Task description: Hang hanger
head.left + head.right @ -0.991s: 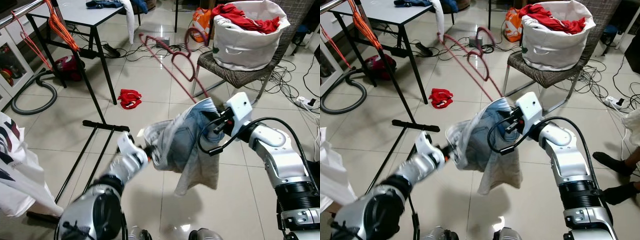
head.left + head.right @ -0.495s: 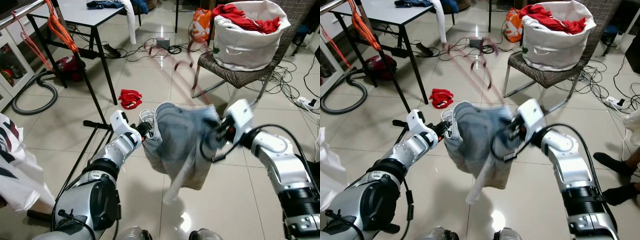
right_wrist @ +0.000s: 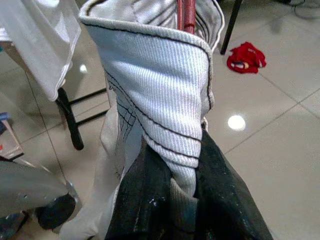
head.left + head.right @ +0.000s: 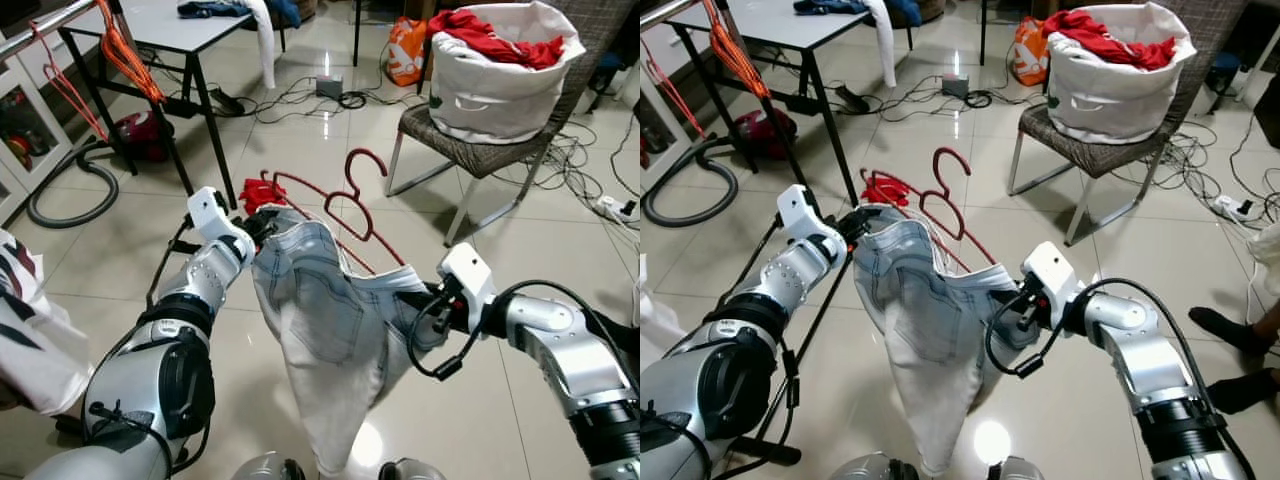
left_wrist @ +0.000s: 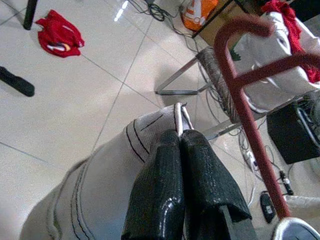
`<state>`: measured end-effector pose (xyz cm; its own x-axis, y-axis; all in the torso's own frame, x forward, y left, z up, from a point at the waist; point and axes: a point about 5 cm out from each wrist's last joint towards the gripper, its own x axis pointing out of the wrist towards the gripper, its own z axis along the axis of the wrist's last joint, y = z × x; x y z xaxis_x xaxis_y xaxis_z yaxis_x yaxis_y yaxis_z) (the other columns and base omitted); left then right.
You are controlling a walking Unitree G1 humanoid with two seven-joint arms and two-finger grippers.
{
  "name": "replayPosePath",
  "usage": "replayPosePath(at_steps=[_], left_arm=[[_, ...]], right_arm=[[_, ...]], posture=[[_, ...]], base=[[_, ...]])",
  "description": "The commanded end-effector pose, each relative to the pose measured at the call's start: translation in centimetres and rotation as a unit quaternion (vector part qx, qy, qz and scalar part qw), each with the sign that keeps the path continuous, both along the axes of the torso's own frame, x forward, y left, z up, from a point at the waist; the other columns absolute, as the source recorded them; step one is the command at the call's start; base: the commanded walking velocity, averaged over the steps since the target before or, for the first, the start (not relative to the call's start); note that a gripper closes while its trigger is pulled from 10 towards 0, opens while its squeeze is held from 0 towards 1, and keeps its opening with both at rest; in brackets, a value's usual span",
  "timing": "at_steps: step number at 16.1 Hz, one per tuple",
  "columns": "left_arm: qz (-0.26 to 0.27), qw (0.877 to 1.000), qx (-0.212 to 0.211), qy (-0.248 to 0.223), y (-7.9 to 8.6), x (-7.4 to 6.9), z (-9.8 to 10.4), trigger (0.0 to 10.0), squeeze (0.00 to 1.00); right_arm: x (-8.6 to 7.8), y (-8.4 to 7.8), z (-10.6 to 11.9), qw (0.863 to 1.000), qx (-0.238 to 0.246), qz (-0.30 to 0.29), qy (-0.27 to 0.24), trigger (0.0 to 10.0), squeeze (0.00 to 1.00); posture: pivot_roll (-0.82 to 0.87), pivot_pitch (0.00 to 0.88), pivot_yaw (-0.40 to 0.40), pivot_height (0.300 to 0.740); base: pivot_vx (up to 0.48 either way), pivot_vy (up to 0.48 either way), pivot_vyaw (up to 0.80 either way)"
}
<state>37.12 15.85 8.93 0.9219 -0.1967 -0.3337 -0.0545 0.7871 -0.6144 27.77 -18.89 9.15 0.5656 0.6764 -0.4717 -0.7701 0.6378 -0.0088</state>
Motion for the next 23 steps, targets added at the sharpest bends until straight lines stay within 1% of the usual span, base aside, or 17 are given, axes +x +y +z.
replayPosePath(at_steps=[1, 3, 4, 5, 6, 8, 10, 15, 16, 17, 18, 20, 21, 23], left_arm=[[0.003, 0.999, 0.025, -0.02, 0.6, 0.6, 1.1, 0.0, 0.0], [0.01, 0.999, 0.044, -0.023, 1.5, 0.7, 1.4, 0.0, 0.0], [0.015, 0.998, 0.061, -0.022, 2.1, 0.7, 1.5, 0.0, 0.0], [0.018, 0.997, 0.069, -0.021, 2.3, 0.7, 1.6, 0.0, 0.0], [0.025, 0.995, 0.095, -0.014, 3.1, 0.7, 1.5, 0.0, 0.0], [0.029, 0.993, 0.117, -0.009, 3.7, 0.6, 1.4, 0.0, 0.0], [0.039, 0.989, 0.145, -0.009, 4.5, 0.7, 1.8, 0.0, 0.0], [0.048, 0.981, 0.184, -0.03, 4.8, 1.4, 3.3, 0.0, 0.0], [0.059, 0.978, 0.195, -0.048, 5.1, 1.9, 4.5, 0.0, 0.0], [0.063, 0.977, 0.197, -0.059, 5.1, 2.2, 5.1, 0.0, 0.0], [0.066, 0.973, 0.204, -0.082, 5.0, 2.7, 6.5, 0.0, 0.0], [0.065, 0.972, 0.202, -0.101, 4.7, 3.1, 7.5, 0.0, 0.0], [0.063, 0.972, 0.196, -0.113, 4.5, 3.3, 8.2, 0.0, 0.0], [0.06, 0.972, 0.193, -0.122, 4.2, 3.5, 8.6, 0.0, 0.0]], right_arm=[[0.0, 0.0, 0.4, 1.0, 0.002, 0.006, -0.003, 10.0, 0.0], [-0.3, 0.1, 0.2, 1.0, 0.003, 0.007, 0.007, 10.0, 0.0], [-0.5, 0.1, 0.4, 1.0, 0.007, 0.011, 0.008, 10.0, 0.0], [-0.6, 0.0, 0.6, 1.0, 0.008, 0.012, 0.008, 10.0, 0.0], [-1.1, -0.4, 1.0, 1.0, 0.004, 0.017, 0.008, 10.0, 0.0], [-1.6, -0.9, 1.3, 1.0, -0.003, 0.025, 0.011, 10.0, 0.0], [-2.4, -1.3, 1.4, 0.999, -0.013, 0.035, 0.027, 10.0, 0.0], [-3.3, -1.0, 0.8, 0.998, -0.016, 0.043, 0.052, 10.0, 0.0], [-3.7, -1.1, 0.4, 0.997, -0.019, 0.042, 0.065, 10.0, 0.0], [-3.8, -1.1, 0.2, 0.996, -0.017, 0.042, 0.074, 10.0, 0.0], [-4.2, -0.9, -0.5, 0.995, -0.011, 0.044, 0.092, 10.0, 0.0], [-4.1, -0.9, -1.3, 0.994, -0.012, 0.033, 0.105, 10.0, 0.0], [-3.8, -1.3, -2.2, 0.994, -0.032, 0.013, 0.105, 10.0, 0.0], [-3.0, -1.3, -2.7, 0.995, -0.055, -0.017, 0.085, 10.0, 0.0]], posture=[[-0.19, 0.0, 0.076, 0.74], [-0.19, 0.0, 0.079, 0.74], [-0.19, 0.0, 0.079, 0.74], [-0.19, 0.0, 0.08, 0.74], [-0.19, 0.0, 0.082, 0.74], [-0.2, 0.0, 0.083, 0.74], [-0.2, 0.0, 0.089, 0.74], [-0.2, 0.0, 0.096, 0.74], [-0.2, 0.0, 0.097, 0.74], [-0.2, 0.0, 0.097, 0.74], [-0.2, 0.0, 0.097, 0.74], [-0.2, 0.0, 0.099, 0.74], [-0.2, 0.0, 0.099, 0.74], [-0.19, 0.0, 0.101, 0.74]], base=[[0.0, 0.0, 0.0], [0.0, 0.0, 0.0], [0.0, 0.0, 0.0], [0.0, 0.0, 0.0], [0.0, 0.0, 0.0], [0.0, 0.0, 0.0], [0.0, 0.0, 0.0], [0.0, 0.0, 0.0], [0.0, 0.0, 0.0], [0.0, 0.0, 0.0], [0.0, 0.0, 0.0], [0.0, 0.0, 0.0], [0.0, 0.0, 0.0], [0.0, 0.0, 0.0]])
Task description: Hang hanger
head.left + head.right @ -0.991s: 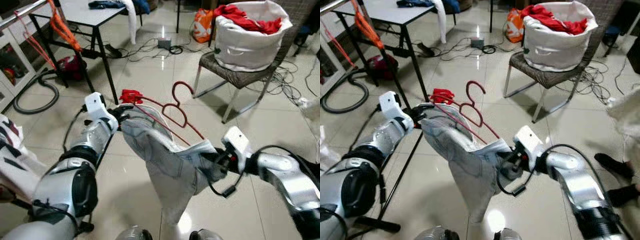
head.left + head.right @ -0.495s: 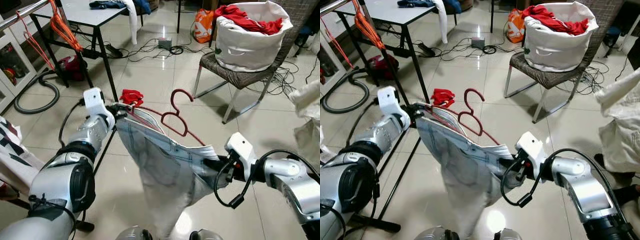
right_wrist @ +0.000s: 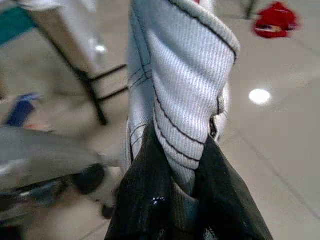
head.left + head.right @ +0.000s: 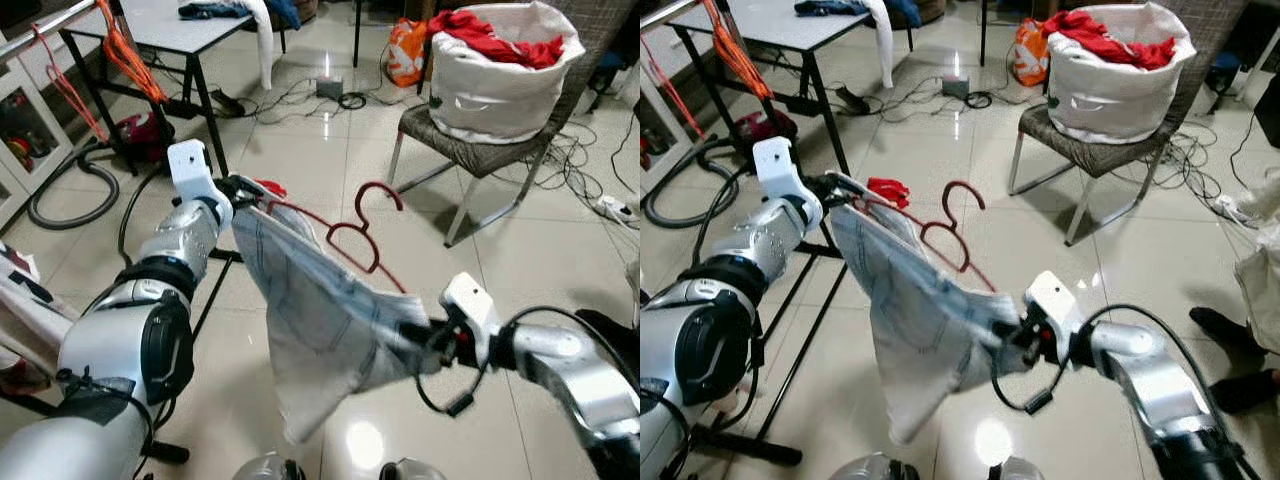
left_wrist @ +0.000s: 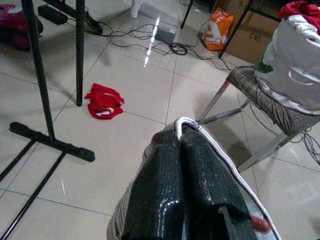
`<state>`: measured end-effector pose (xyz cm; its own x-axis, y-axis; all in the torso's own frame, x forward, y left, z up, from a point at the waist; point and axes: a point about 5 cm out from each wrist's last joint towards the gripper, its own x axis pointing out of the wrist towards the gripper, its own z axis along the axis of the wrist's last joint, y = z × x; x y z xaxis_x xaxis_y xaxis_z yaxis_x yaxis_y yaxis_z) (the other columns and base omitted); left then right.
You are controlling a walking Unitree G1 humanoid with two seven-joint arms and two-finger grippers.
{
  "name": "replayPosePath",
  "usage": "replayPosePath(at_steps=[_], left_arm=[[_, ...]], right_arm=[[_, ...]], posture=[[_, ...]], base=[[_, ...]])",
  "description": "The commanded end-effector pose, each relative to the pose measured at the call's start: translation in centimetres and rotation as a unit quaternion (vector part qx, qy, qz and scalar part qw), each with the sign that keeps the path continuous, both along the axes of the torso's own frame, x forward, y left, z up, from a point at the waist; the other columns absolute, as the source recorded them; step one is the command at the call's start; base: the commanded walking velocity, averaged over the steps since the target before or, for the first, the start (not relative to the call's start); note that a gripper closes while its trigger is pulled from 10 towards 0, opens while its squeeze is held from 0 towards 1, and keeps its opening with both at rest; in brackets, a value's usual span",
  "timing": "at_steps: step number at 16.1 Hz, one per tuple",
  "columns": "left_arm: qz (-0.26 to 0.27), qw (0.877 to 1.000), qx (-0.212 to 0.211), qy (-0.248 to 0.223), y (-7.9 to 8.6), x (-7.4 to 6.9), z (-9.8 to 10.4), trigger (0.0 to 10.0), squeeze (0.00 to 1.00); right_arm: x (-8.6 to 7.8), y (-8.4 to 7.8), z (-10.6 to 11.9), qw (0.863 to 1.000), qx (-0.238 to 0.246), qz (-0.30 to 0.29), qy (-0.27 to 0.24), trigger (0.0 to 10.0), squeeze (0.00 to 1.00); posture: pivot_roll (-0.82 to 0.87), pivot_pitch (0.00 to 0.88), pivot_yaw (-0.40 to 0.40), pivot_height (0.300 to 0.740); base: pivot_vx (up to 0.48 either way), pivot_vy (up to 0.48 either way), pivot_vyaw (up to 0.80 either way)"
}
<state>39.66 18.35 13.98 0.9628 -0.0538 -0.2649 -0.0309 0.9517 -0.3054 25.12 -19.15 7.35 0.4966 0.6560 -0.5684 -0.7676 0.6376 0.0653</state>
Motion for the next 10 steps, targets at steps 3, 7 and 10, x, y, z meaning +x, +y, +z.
replayPosePath(at_steps=[3, 7, 10], left_arm=[[0.022, 0.996, 0.021, -0.081, 1.7, 1.0, 4.0, 0.0, 0.0], [0.02, 0.996, 0.028, -0.088, 2.1, 1.0, 4.4, 0.0, 0.0], [0.008, 0.997, 0.012, -0.082, 1.3, 1.0, 3.8, 0.0, 0.0]], right_arm=[[0.7, 0.0, -0.7, 0.998, -0.04, -0.049, -0.013, 10.0, 0.0], [2.4, 1.7, 0.0, 0.989, 0.025, -0.145, -0.031, 10.0, 0.0], [3.7, 2.7, -0.1, 0.983, 0.067, -0.172, -0.005, 10.0, 0.0]], posture=[[-0.19, 0.0, 0.107, 0.74], [-0.19, 0.0, 0.109, 0.74], [-0.19, 0.0, 0.109, 0.74]], base=[[0.0, 0.0, 0.0], [0.0, 0.0, 0.0], [0.0, 0.0, 0.0]])
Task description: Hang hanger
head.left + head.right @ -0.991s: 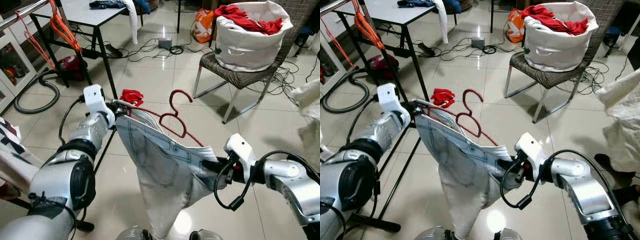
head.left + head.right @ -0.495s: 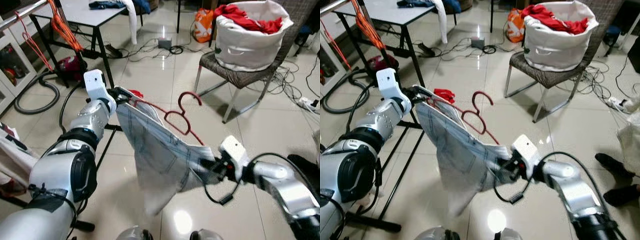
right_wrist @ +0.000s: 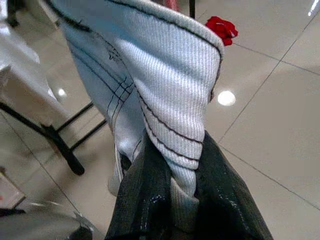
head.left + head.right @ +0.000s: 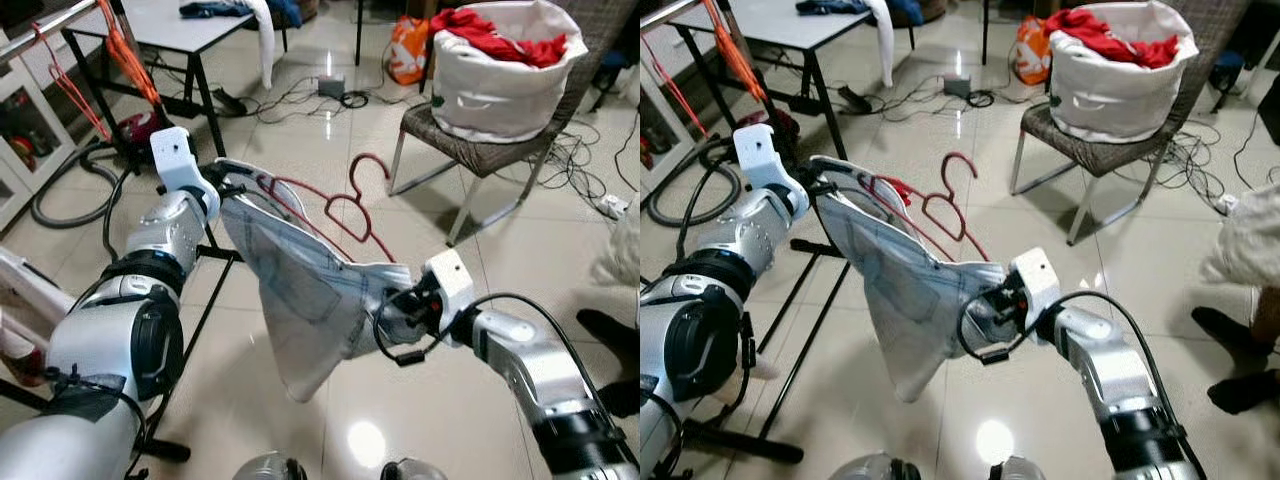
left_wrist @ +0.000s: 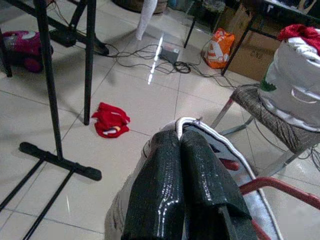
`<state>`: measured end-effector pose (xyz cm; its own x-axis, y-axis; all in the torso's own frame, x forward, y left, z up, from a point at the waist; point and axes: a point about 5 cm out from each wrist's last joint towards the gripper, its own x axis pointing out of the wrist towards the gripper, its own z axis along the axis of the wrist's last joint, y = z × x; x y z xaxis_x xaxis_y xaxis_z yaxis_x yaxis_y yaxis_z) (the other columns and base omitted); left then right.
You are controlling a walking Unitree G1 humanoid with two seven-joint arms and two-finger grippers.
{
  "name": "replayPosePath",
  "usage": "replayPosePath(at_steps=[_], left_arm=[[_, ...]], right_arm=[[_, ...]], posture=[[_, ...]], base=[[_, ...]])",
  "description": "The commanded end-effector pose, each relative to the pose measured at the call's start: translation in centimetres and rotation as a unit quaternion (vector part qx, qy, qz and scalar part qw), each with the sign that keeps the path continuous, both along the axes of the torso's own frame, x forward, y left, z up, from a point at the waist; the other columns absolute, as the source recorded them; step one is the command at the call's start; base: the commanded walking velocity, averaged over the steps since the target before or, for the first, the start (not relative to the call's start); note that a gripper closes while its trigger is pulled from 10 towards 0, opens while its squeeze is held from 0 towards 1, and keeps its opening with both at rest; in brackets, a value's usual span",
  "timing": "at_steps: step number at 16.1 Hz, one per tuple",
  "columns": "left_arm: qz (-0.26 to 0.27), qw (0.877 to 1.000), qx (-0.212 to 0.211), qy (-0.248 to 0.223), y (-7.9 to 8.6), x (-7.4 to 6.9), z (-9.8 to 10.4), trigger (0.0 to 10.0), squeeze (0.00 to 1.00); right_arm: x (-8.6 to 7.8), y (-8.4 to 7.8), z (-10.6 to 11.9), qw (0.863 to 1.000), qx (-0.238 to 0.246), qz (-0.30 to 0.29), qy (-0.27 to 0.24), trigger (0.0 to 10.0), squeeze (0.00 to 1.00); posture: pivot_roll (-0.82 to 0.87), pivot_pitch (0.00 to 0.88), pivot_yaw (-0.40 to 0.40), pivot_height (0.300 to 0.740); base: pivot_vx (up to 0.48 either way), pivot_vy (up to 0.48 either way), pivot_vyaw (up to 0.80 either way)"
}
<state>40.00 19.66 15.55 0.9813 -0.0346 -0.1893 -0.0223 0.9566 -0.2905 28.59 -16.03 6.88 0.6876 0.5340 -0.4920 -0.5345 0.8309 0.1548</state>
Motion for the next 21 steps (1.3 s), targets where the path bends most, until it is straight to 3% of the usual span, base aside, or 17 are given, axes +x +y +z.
replayPosePath(at_steps=[1, 4, 7, 12, 13, 14, 15, 16, 17, 19, 21], left_arm=[[-0.018, 0.999, 0.006, -0.047, -0.9, 0.7, 2.2, 0.0, 0.0], [-0.083, 0.994, 0.002, -0.066, -3.4, 0.8, 2.4, 0.0, 0.0], [-0.136, 0.985, -0.014, -0.107, -5.5, 0.7, 3.2, 0.0, 0.0], [-0.137, 0.981, 0.001, -0.137, -5.9, 0.8, 4.3, 0.0, 0.0], [-0.128, 0.982, 0.017, -0.138, -5.6, 0.8, 4.3, 0.0, 0.0], [-0.103, 0.981, 0.098, -0.129, -4.3, 0.7, 3.8, 0.0, 0.0], [-0.098, 0.979, 0.126, -0.13, -4.0, 0.7, 3.7, 0.0, 0.0], [-0.088, 0.964, 0.22, -0.122, -3.1, 0.5, 3.2, 0.0, 0.0], [-0.08, 0.952, 0.274, -0.107, -2.4, 0.4, 2.5, 0.0, 0.0], [-0.074, 0.948, 0.3, -0.07, -1.7, 0.1, 1.1, 0.0, 0.0], [-0.087, 0.949, 0.294, -0.069, -2.2, -0.1, 0.4, 0.0, 0.0]], right_arm=[[1.0, -0.1, -0.1, 0.999, 0.023, -0.029, 0.015, 10.0, 0.0], [2.8, 0.2, -0.9, 0.997, 0.025, -0.067, 0.032, 10.0, 0.0], [3.1, 1.5, -1.4, 0.997, 0.027, -0.042, 0.053, 10.0, 0.0], [2.5, 3.2, -3.0, 0.996, 0.012, 0.023, 0.086, 10.0, 0.0], [1.9, 3.7, -3.5, 0.994, 0.004, 0.049, 0.096, 10.0, 0.0], [1.3, 3.8, -4.3, 0.992, -0.008, 0.065, 0.111, 10.0, 0.0], [1.3, 3.8, -4.5, 0.991, -0.007, 0.064, 0.114, 10.0, 0.0], [1.3, 3.8, -4.5, 0.991, 0.018, 0.048, 0.125, 10.0, 0.0], [1.5, 4.0, -4.1, 0.99, 0.051, 0.035, 0.129, 10.0, 0.0], [2.0, 4.1, -2.6, 0.988, 0.093, 0.027, 0.117, 10.0, 0.0], [2.2, 3.5, -2.2, 0.993, 0.071, 0.027, 0.093, 10.0, 0.0]], posture=[[-0.19, 0.0, 0.118, 0.74], [-0.18, 0.0, 0.12, 0.74], [-0.18, 0.0, 0.113, 0.74], [-0.17, 0.0, 0.101, 0.74], [-0.17, 0.0, 0.098, 0.74], [-0.16, 0.0, 0.096, 0.74], [-0.16, 0.0, 0.096, 0.74], [-0.16, 0.0, 0.095, 0.74], [-0.16, 0.0, 0.094, 0.74], [-0.16, 0.0, 0.089, 0.74], [-0.17, 0.0, 0.092, 0.74]], base=[[0.0, 0.0, 0.0], [0.0, 0.0, 0.0], [0.0, 0.0, 0.0], [0.0, 0.0, 0.0], [0.0, 0.0, 0.0], [0.0, 0.0, 0.0], [0.0, 0.0, 0.0], [0.0, 0.0, 0.0], [0.0, 0.0, 0.0], [0.0, 0.0, 0.0], [0.0, 0.0, 0.0]])
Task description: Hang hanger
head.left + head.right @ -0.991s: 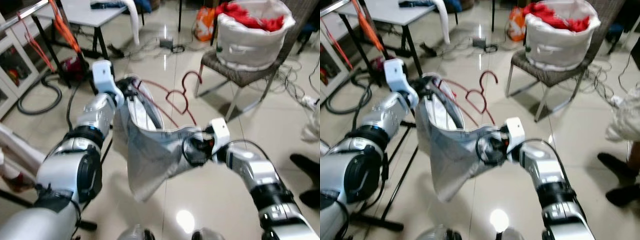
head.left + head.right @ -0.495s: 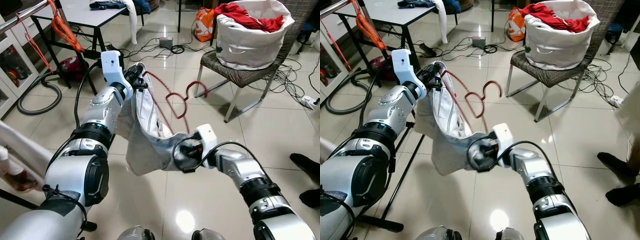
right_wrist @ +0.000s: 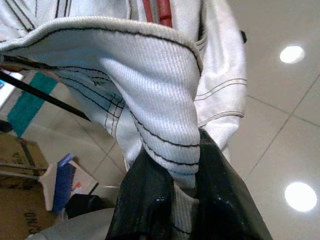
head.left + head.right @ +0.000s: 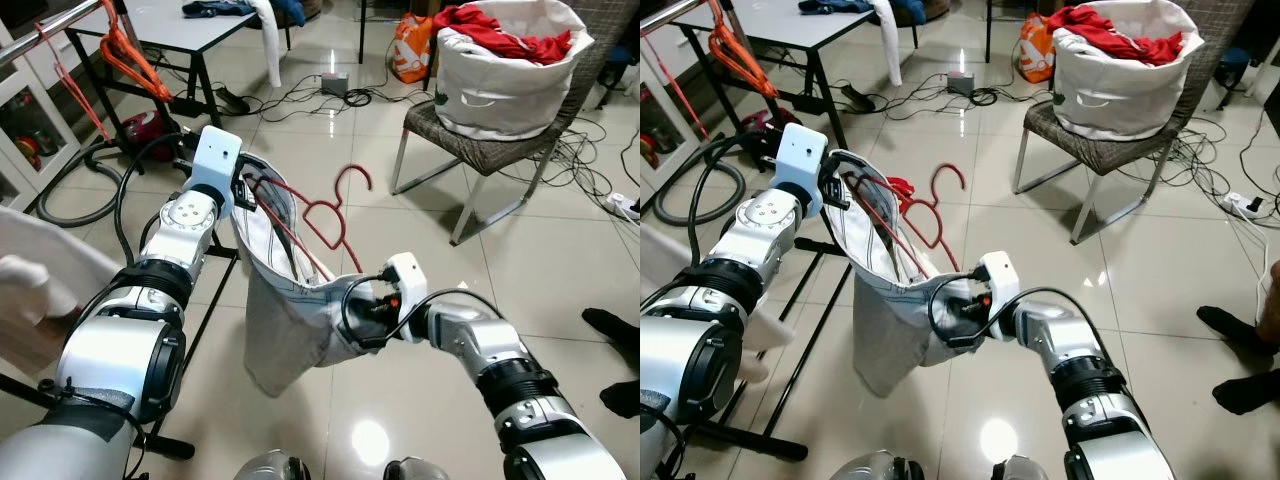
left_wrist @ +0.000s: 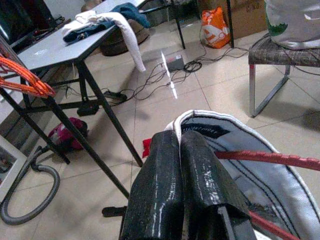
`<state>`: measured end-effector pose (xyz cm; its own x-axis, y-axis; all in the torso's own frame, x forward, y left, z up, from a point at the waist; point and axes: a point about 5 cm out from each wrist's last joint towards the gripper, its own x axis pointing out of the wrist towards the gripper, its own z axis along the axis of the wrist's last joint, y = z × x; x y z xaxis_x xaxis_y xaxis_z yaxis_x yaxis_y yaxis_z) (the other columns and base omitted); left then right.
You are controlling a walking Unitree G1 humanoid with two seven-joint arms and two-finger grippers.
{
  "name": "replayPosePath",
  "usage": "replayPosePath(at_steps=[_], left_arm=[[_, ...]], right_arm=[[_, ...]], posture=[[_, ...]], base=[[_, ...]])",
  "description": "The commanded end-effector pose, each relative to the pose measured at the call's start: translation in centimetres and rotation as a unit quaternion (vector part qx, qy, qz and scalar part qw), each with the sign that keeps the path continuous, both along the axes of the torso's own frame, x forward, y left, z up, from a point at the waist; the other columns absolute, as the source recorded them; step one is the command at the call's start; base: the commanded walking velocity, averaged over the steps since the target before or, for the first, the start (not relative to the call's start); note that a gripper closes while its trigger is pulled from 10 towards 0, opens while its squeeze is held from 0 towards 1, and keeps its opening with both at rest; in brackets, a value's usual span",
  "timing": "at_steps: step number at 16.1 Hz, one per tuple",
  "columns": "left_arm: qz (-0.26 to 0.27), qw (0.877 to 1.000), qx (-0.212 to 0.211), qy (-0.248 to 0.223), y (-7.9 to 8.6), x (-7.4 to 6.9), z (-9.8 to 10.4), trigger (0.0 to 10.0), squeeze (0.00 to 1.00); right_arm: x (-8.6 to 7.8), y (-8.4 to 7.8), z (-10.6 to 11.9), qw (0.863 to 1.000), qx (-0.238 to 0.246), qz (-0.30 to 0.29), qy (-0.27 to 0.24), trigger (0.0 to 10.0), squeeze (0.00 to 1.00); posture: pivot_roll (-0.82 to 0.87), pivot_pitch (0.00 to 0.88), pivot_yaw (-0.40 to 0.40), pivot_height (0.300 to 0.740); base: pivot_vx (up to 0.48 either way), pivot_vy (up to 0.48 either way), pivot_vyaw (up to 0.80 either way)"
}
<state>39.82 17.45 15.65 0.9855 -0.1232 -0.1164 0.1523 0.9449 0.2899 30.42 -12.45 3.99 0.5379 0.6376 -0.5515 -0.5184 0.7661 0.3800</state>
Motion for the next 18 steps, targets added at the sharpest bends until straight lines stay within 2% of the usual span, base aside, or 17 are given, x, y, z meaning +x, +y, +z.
replayPosePath(at_steps=[1, 3, 5, 7, 9, 11, 13, 14, 16, 17, 18], left_arm=[[-0.02, 1.0, 0.005, -0.01, -0.8, -0.1, -0.1, 0.0, 0.0], [-0.057, 0.998, -0.01, 0.014, -2.8, -0.8, -1.9, 0.0, 0.0], [-0.098, 0.994, -0.028, 0.027, -4.9, -1.5, -3.2, 0.0, 0.0], [-0.115, 0.992, -0.036, 0.033, -6.1, -1.9, -3.8, 0.0, 0.0], [-0.127, 0.991, -0.025, 0.04, -6.6, -2.3, -4.6, 0.0, 0.0], [-0.172, 0.984, -0.003, 0.037, -8.1, -3.2, -5.4, 0.0, 0.0], [-0.26, 0.965, 0.027, 0.012, -11.1, -5.0, -6.3, 0.0, 0.0], [-0.281, 0.959, 0.031, 0.016, -11.8, -5.7, -6.9, 0.0, 0.0], [-0.3, 0.953, 0.03, 0.023, -12.4, -6.6, -7.8, 0.0, 0.0], [-0.292, 0.956, 0.019, 0.017, -12.3, -6.5, -7.6, 0.0, 0.0], [-0.277, 0.961, 0.011, -0.01, -11.8, -5.8, -6.4, 0.0, 0.0]], right_arm=[[0.6, -0.4, 0.6, 1.0, -0.006, -0.013, -0.026, 10.0, 0.0], [1.0, -0.4, 0.7, 0.999, -0.015, -0.027, -0.034, 10.0, 0.0], [0.8, 0.4, 0.9, 0.999, -0.011, -0.011, -0.034, 10.0, 0.0], [0.6, 0.8, 0.7, 0.999, -0.013, -0.005, -0.033, 10.0, 0.0], [0.6, 1.0, 0.8, 0.999, -0.002, -0.007, -0.031, 10.0, 0.0], [0.6, 0.9, 0.8, 1.0, 0.002, -0.011, -0.026, 10.0, 0.0], [0.5, 0.6, 0.3, 1.0, -0.012, -0.012, -0.019, 10.0, 0.0], [0.4, 0.7, 0.2, 1.0, -0.013, -0.01, -0.017, 10.0, 0.0], [0.3, 0.8, 0.1, 1.0, -0.015, -0.009, -0.015, 10.0, 0.0], [0.3, 0.7, -0.1, 1.0, -0.023, -0.008, -0.015, 10.0, 0.0], [0.1, 0.5, -0.5, 0.999, -0.049, -0.001, -0.02, 10.0, 0.0]], posture=[[-0.17, 0.0, 0.094, 0.74], [-0.17, 0.0, 0.095, 0.74], [-0.17, 0.0, 0.097, 0.74], [-0.17, 0.0, 0.099, 0.74], [-0.17, 0.0, 0.099, 0.74], [-0.18, 0.0, 0.099, 0.74], [-0.18, 0.0, 0.1, 0.74], [-0.18, 0.0, 0.101, 0.74], [-0.18, 0.0, 0.102, 0.74], [-0.18, 0.0, 0.103, 0.74], [-0.17, 0.0, 0.097, 0.74]], base=[[0.0, 0.0, 0.0], [0.0, 0.0, 0.0], [0.0, 0.0, 0.0], [0.0, 0.0, 0.0], [0.0, 0.0, 0.0], [0.0, 0.0, 0.0], [0.0, 0.0, 0.0], [0.0, 0.0, 0.0], [0.0, 0.0, 0.0], [0.0, 0.0, 0.0], [0.0, 0.0, 0.0]])
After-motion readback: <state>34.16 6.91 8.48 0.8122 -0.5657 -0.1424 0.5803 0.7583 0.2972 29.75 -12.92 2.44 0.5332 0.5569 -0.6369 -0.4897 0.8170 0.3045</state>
